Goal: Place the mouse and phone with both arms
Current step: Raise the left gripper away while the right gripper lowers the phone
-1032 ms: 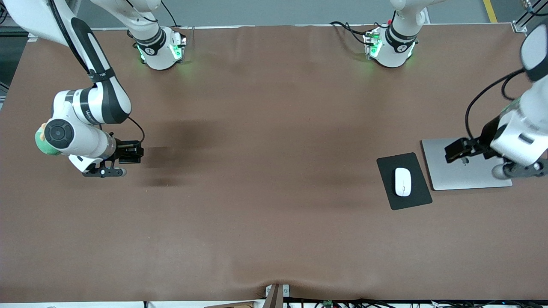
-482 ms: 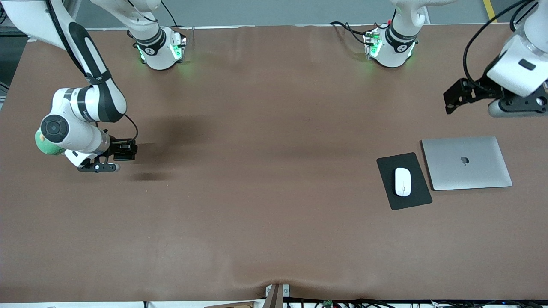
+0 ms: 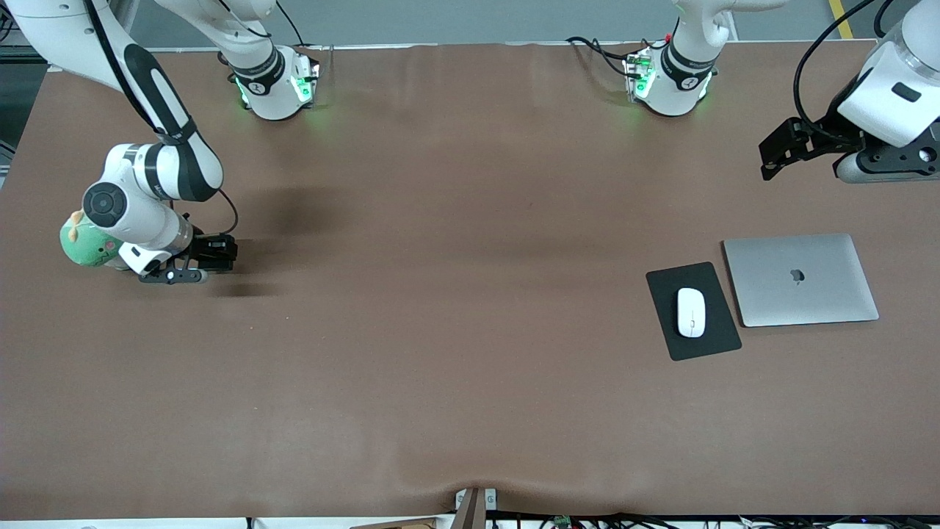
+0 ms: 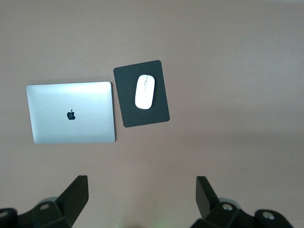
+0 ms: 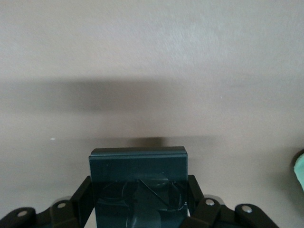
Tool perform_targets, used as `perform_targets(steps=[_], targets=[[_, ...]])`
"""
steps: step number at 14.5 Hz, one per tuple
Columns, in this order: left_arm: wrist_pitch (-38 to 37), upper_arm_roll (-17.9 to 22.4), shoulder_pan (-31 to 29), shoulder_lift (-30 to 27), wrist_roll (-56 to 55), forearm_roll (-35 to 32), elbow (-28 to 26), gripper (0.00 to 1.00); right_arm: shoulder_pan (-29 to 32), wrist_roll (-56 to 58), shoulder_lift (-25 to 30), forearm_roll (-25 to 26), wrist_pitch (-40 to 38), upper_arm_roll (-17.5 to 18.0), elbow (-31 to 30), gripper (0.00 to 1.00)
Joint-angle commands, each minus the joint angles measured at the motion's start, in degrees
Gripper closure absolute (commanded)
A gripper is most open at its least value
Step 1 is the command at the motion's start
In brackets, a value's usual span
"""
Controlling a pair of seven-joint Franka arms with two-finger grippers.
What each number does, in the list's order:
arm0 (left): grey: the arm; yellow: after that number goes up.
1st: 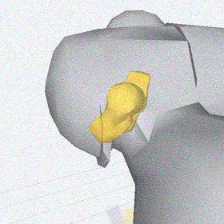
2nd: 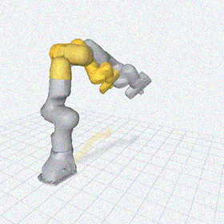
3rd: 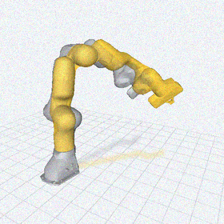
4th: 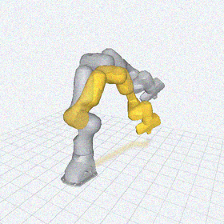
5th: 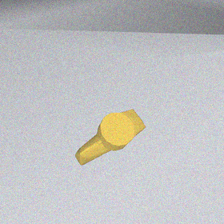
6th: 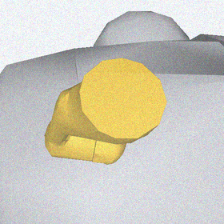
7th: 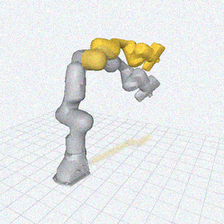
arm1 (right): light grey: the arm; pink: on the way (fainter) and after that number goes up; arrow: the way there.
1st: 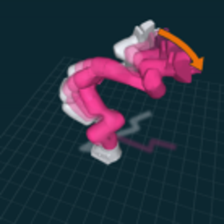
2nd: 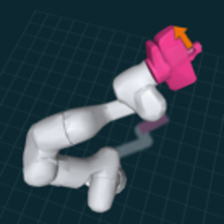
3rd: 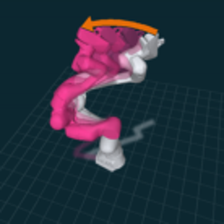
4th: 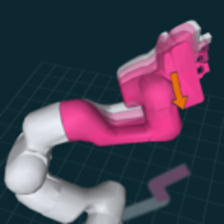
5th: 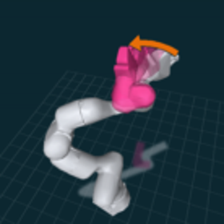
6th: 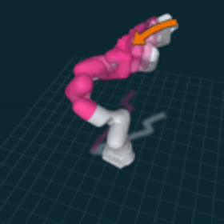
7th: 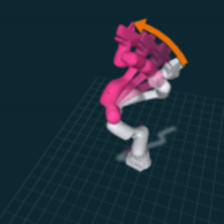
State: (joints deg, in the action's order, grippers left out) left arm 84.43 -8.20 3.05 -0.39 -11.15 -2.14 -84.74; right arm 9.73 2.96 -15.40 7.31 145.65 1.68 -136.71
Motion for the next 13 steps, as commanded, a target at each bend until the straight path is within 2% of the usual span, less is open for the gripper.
perform_targets(steps=[1,8,9,10,11,13], targets=[[0.30,0.99,-0.67,-0.93,0.78,1.09,-0.69,0.00,-0.41,1.79,0.46,-1.59,1.83,-0.98,-1.80,1.00],[0.30,1.00,-1.64,0.56,0.69,1.09,-0.07,0.00,-0.06,1.27,-3.75,-1.59,5.52,-2.47,-2.33,1.00],[0.30,1.00,-1.73,0.48,0.87,1.00,-0.07,0.00,-0.06,1.00,-4.19,-1.59,5.44,-2.56,-2.24,0.94],[0.30,1.34,-1.82,0.39,0.87,1.00,0.02,0.00,-0.06,0.83,-4.20,-1.59,5.00,-2.56,-1.89,0.49],[0.30,1.52,-2.43,0.31,1.22,1.00,0.02,0.00,-0.06,0.82,-4.20,-1.59,4.74,-2.56,-1.63,0.00],[0.30,1.52,-3.83,0.22,1.66,1.35,0.10,0.00,-0.32,0.91,-4.11,-1.59,3.51,-2.56,-0.23,0.00]])
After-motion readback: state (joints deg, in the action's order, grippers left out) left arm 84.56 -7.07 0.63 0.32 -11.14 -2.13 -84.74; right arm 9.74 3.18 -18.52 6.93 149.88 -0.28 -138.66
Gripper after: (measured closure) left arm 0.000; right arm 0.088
